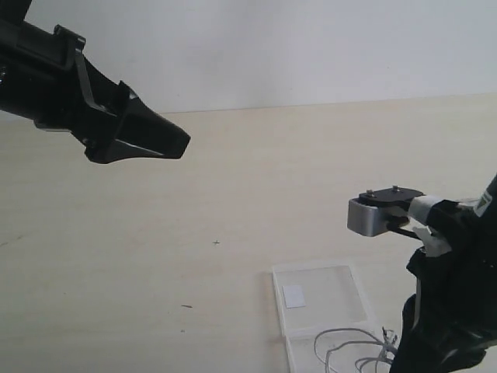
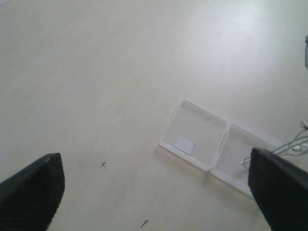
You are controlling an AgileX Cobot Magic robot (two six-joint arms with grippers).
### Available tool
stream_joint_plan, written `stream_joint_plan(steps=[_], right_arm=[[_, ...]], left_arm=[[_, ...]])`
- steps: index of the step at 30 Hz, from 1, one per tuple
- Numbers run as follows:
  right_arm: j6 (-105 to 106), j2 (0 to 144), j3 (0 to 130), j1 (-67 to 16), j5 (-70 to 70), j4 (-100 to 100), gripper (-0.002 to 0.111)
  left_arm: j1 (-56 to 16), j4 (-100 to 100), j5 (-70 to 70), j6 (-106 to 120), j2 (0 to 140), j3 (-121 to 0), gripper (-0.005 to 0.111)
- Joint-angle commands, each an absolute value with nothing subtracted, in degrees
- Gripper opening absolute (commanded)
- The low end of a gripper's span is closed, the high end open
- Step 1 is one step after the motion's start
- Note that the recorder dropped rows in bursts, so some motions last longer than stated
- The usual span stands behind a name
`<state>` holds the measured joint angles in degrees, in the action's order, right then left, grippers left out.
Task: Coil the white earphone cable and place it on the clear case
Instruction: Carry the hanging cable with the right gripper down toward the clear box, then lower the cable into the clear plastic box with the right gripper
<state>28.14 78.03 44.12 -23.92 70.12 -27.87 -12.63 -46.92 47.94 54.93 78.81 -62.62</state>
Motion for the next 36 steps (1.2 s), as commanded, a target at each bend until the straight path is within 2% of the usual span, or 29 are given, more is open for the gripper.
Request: stream_joint_plan(steps=[1, 14, 36], right_arm=[[28.92, 79.85, 47.08, -24.02, 69.96, -28.30, 0.000], [29.61, 85.89, 49.79, -24.02, 68.98, -28.30, 0.000], [29.76, 88.17, 55.93, -24.02, 65.18, -28.44, 0.000]], left_arm=[[-12.58, -47.68, 48.12, 55.24, 78.45, -62.64, 0.100], [-12.58, -47.68, 48.12, 55.24, 78.45, -62.64, 0.100], [-12.58, -47.68, 48.12, 55.24, 78.45, -62.64, 0.100]])
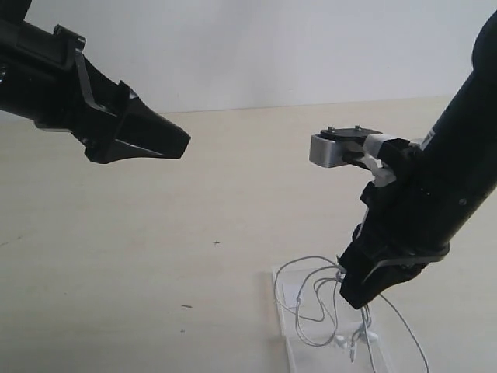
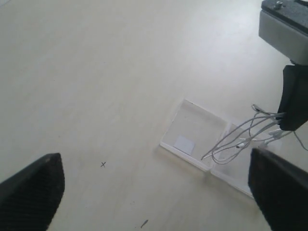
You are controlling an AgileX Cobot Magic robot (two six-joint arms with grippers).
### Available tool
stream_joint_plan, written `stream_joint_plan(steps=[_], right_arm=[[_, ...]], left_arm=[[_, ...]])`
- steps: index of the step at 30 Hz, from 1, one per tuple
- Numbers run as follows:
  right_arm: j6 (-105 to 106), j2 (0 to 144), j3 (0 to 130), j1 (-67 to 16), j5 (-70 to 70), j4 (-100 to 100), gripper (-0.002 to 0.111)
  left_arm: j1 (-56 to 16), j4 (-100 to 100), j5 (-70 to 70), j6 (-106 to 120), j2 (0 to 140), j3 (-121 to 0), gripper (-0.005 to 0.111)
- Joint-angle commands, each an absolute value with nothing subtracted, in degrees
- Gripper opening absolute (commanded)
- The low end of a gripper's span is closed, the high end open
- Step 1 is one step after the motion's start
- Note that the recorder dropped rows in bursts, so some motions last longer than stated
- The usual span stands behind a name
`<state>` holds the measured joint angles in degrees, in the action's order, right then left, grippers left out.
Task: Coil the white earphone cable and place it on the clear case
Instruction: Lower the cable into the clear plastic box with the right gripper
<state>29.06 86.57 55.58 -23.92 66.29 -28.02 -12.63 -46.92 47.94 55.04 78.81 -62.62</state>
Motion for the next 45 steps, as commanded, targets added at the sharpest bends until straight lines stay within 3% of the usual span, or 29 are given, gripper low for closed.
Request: stream_joint_plan(steps=[1, 24, 45], right_arm=[[29.76, 88.66, 55.81, -24.02, 64.69, -28.44, 0.000], [31.49, 90.39, 55.81, -24.02, 64.25, -26.10, 0.000], [24.11, 73.37, 55.93, -24.02, 69.96, -18.73, 0.000]], left_arm=[[-12.58, -47.68, 48.12, 55.24, 78.45, -62.64, 0.100], [-12.58, -47.68, 48.12, 55.24, 78.45, -62.64, 0.100], [-12.58, -48.11, 48.76, 55.22, 78.45, -62.64, 0.100]])
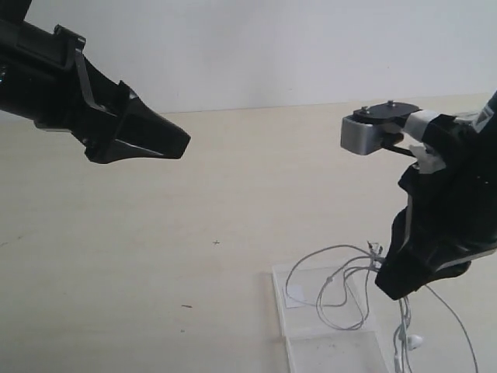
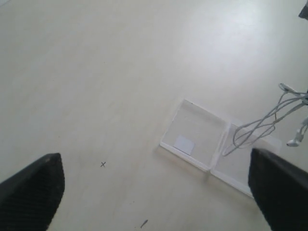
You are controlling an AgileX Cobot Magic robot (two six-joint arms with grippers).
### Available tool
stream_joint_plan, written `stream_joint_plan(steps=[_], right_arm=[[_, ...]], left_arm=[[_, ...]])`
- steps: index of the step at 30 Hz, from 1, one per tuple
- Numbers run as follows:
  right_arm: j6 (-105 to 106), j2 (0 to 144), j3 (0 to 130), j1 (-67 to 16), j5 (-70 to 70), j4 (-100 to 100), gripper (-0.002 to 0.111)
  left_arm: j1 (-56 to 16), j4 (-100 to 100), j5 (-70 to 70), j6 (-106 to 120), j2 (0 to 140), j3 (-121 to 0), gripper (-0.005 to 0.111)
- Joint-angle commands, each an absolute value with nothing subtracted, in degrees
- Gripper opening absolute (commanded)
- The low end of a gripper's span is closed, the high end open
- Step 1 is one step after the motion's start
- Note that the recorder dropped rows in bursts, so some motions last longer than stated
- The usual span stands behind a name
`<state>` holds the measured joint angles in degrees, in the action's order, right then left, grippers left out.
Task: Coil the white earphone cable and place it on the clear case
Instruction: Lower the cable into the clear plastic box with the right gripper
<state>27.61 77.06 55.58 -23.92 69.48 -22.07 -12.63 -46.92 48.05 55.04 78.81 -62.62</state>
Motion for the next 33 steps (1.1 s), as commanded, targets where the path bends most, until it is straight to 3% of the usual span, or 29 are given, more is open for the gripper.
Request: stream_joint_plan(steps=[1, 21, 33], right_arm=[[23.31, 72.54, 55.93, -24.02, 69.96, -17.60, 0.000], [22.28, 70.27, 47.53, -24.02, 69.96, -20.03, 0.000], [22.36, 80.87, 47.20, -24.02, 69.96, -20.86, 0.000]], left_arm=[[-12.58, -48.11, 48.76, 55.22, 78.45, -62.64, 0.100], [-12.58, -48.99, 49.11, 55.22, 78.45, -62.64, 0.100], [-12.58, -48.99, 49.11, 55.22, 78.45, -62.64, 0.100]])
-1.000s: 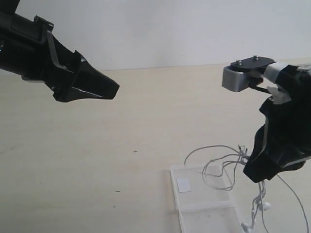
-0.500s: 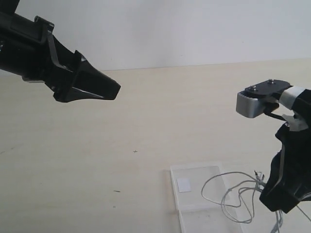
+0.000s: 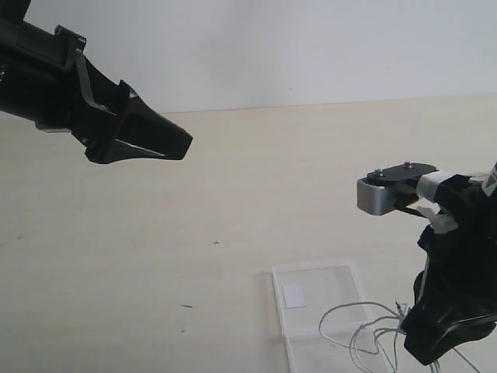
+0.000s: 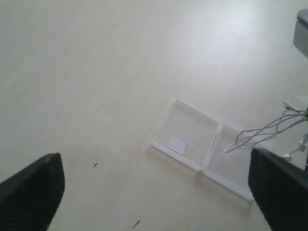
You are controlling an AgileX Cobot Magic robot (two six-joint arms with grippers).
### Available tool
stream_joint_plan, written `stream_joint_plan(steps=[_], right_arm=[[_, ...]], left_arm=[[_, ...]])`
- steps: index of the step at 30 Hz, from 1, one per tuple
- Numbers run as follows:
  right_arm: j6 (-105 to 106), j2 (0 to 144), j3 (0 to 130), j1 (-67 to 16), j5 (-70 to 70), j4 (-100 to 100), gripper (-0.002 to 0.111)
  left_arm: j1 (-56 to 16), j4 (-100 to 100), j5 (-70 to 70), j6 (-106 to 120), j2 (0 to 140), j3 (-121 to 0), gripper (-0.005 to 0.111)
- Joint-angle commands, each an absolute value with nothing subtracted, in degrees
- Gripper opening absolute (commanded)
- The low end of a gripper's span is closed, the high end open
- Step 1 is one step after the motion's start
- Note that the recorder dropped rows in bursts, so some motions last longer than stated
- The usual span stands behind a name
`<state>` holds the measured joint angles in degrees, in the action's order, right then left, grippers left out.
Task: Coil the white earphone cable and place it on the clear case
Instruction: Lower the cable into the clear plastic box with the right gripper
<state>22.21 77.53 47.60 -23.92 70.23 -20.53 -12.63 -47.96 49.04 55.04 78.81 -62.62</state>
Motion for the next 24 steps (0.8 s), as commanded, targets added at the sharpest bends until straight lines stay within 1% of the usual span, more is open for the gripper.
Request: stream_joint_plan(steps=[1, 8, 13, 24], right_arm=[[22.36, 81.69, 47.20, -24.02, 69.96, -20.86, 0.000], [22.45, 87.40, 49.35, -24.02, 69.96, -21.01, 0.000], [22.45, 89.03, 53.55, -24.02, 69.96, -21.01, 0.000], [22.90, 91.01, 55.67, -24.02, 69.96, -22.25, 0.000]], left_arm=[[-12.58, -48.99, 49.11, 55.22, 78.45, -62.64, 0.100], [-12.58, -48.99, 49.11, 55.22, 78.45, -62.64, 0.100], [-12.58, -48.98, 49.22, 55.22, 78.45, -62.64, 0.100], [-12.58, -48.98, 49.32, 55.22, 78.45, -62.64, 0.100]])
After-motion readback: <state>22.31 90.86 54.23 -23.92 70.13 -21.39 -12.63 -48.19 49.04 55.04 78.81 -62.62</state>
